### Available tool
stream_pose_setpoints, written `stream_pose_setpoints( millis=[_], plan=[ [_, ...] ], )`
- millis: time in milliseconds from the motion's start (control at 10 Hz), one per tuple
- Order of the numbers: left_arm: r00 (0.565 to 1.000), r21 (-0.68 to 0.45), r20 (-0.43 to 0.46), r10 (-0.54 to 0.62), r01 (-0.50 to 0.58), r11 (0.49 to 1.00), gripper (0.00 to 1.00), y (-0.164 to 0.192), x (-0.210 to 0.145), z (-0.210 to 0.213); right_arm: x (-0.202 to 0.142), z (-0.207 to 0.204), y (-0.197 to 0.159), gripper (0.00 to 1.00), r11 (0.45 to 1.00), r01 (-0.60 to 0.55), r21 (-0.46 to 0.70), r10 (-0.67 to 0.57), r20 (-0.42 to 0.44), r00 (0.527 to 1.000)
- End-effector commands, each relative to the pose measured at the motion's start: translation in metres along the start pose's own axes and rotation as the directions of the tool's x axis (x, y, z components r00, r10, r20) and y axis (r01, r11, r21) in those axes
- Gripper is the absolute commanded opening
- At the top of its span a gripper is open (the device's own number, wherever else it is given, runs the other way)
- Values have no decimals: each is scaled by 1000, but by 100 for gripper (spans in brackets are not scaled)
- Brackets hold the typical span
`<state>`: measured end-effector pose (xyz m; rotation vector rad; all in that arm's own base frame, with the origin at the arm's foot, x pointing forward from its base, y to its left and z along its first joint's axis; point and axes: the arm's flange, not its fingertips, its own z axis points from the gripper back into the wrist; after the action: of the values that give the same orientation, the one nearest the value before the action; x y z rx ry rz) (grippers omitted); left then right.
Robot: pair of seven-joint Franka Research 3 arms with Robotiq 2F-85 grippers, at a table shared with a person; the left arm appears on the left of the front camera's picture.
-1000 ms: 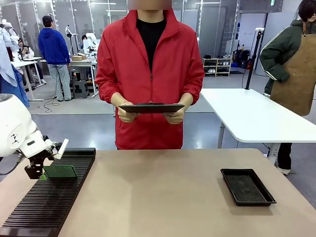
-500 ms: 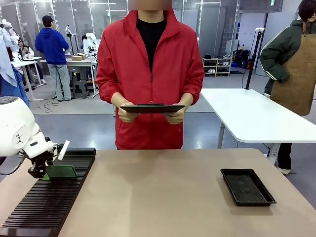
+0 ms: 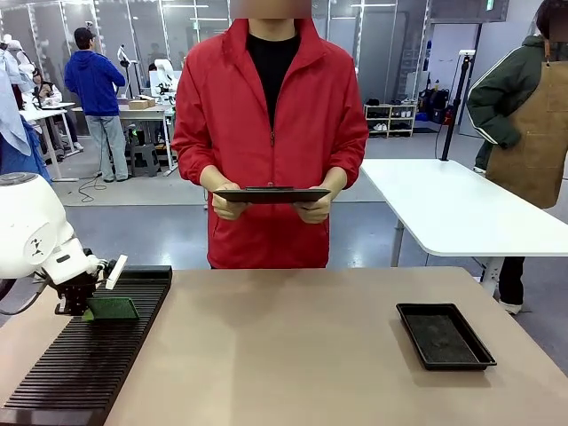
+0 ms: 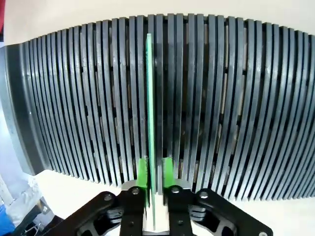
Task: Inspect the PCB.
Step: Pick up the Blank PCB and present it to the human.
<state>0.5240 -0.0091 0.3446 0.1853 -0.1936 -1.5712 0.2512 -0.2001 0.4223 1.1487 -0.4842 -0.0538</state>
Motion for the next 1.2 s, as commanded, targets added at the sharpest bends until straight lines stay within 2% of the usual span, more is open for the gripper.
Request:
stream_pose_setpoints(
  millis=[0,200,400,500,600,700,800,900,1000,1100],
  plan=[
    [999,-17,-6,31,-31,999,0,7,-1,5,1,2,0,100,1000,-20,8,20,5,1000],
    [999,-36,2,38,-38,999,0,6,-1,8,1,2,0,100,1000,-20,8,20,5,1000],
    [991,-54,34,131,-129,990,0,8,-3,34,1,2,0,100,1000,-20,8,20,5,1000],
    [983,-48,93,156,-152,987,0,6,-8,63,1,2,0,100,1000,-20,8,20,5,1000],
    [949,-104,182,258,-242,965,0,-1,-18,94,1,2,0,100,1000,-20,8,20,5,1000],
    [869,-210,285,404,-354,911,0,-10,-36,114,1,2,0,100,1000,-20,8,20,5,1000],
    [712,-373,395,580,-452,810,0,-17,-52,119,1,2,0,100,1000,-20,8,20,5,1000],
    [534,-506,469,703,-490,710,0,-27,-64,114,1,2,0,100,1000,-20,8,20,5,1000],
    [402,-551,498,768,-537,638,0,-34,-70,103,1,2,0,100,1000,-20,8,20,5,1000],
    [278,-636,505,817,-520,570,0,-34,-76,87,1,2,0,100,1000,-20,8,20,5,1000]
  ],
)
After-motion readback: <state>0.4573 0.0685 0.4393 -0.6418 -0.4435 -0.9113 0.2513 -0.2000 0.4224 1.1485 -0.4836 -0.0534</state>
